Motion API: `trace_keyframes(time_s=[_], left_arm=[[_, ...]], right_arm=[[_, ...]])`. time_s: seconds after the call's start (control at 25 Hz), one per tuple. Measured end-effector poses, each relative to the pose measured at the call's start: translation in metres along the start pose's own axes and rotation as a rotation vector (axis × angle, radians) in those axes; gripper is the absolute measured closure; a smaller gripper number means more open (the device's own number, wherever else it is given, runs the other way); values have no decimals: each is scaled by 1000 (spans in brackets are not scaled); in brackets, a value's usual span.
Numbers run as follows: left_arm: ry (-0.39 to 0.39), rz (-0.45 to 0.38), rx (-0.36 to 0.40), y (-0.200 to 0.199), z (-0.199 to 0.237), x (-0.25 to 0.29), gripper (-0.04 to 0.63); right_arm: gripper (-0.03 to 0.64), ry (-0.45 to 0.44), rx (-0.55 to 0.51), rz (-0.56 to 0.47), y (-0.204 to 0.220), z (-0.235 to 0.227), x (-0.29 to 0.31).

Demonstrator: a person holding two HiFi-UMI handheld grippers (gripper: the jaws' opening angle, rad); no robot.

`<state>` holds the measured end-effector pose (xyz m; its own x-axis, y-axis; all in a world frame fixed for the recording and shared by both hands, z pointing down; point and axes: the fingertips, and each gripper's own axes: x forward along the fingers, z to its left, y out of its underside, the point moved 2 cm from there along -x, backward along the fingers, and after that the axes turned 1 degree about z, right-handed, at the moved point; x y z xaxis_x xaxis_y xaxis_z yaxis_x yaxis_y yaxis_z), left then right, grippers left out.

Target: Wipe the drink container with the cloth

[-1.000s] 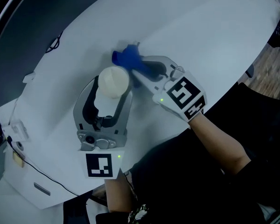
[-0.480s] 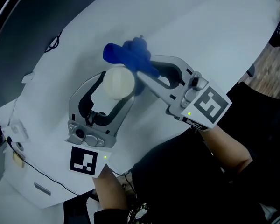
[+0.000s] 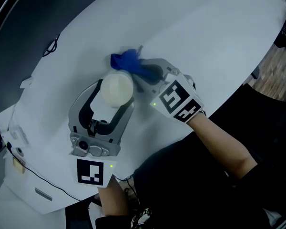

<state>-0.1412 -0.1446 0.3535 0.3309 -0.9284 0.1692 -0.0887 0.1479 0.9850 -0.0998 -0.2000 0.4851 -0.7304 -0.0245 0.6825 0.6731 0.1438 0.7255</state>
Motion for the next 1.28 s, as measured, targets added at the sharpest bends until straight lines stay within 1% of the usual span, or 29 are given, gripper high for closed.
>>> trace_keyframes(time_s=[0.08,0.2,0.28,0.36,0.4,0.44,0.48,0.56,0.64,0.72,0.8,0.84,0.92,1.0,1.04,1.08,1.12,1.16,1.2,1.28], left_arm=[[-119,33,2,-2,-4,-4,350],[-324,-30,-31,-19,-13,-8,330],[-432,-18,-32,-21,-18,-3,330],[-500,14,-9,-21,-16,2,330],[-523,21,-7,-21,-13,3,350],[-535,24,-7,-21,-11,4,379],[-535,26,-4,-21,-9,4,380],[-516,27,10,-21,-7,3,380],[-481,23,27,-21,-6,3,378],[-395,11,60,-20,-9,3,374],[-272,-4,88,-18,-11,0,374],[-208,-11,89,-17,-11,-2,374],[-81,-30,86,-18,-7,-4,374],[27,-38,99,-21,-6,-4,374],[61,-38,104,-22,-5,-3,376],[81,-39,104,-22,-5,-4,376],[91,-41,99,-22,-4,-4,376],[95,-44,93,-21,-3,-5,376],[95,-47,88,-21,-3,-6,376],[90,-53,83,-22,-3,-6,376]], right_arm=[[566,12,-4,-4,1,1,0],[566,20,-8,-19,1,0,0],[565,33,-11,-30,1,-1,0],[565,45,-15,-36,1,0,0],[565,48,-18,-38,2,0,0],[565,50,-22,-40,2,0,-1],[565,53,-25,-41,3,0,-2],[565,56,-26,-43,3,0,-2],[563,53,-24,-45,3,1,-1],[561,36,-6,-50,2,1,-1],[554,4,41,-78,-1,0,-11],[554,-10,73,-110,-5,-2,-20],[552,-37,159,-225,-23,-10,-49],[552,-93,239,-393,-54,-18,-85],[552,-131,264,-486,-72,-20,-101],[554,-169,276,-564,-87,-20,-113],[554,-200,277,-616,-98,-19,-119],[554,-221,269,-632,-103,-17,-118],[553,-228,252,-613,-102,-14,-111],[552,-228,218,-515,-89,-6,-91]])
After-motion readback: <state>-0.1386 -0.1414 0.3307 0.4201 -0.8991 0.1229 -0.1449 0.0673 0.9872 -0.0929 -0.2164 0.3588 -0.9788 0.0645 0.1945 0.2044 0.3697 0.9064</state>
